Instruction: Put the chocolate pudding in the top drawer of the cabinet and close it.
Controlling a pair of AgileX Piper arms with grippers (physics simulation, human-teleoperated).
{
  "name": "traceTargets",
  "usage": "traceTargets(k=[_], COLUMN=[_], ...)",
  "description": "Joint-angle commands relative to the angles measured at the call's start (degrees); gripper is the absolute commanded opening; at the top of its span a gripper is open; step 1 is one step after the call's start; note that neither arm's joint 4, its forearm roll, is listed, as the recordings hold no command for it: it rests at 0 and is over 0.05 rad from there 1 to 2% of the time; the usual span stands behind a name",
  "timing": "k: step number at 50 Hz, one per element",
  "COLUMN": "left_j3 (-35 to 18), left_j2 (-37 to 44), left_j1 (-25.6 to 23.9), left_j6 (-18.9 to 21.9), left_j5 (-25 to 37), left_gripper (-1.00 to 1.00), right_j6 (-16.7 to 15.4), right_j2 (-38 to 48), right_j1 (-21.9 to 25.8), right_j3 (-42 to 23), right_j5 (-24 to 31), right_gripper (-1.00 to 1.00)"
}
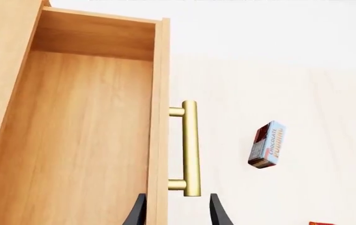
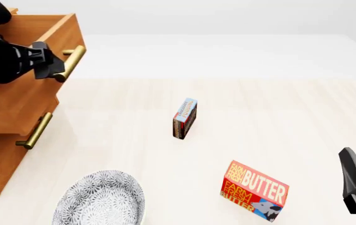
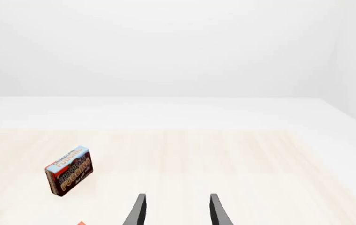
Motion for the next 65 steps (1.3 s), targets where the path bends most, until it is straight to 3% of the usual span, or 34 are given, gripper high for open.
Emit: traceTargets(k=[1, 65], left_j3=[2.1, 1.0], left_j2=[2.7, 5.2], left_j1=[-1.9, -7.5], left_j6=[1.5, -1.0], left_j5=[-1.1, -4.6], left_gripper=[1.00, 1.00], right_j6=[0.0, 0.0], right_j2=[0.0, 0.0], right_j1=[0.0, 0.0], right_j3=[0.0, 0.0], right_j5=[0.0, 0.0], right_gripper=[1.00, 1.00])
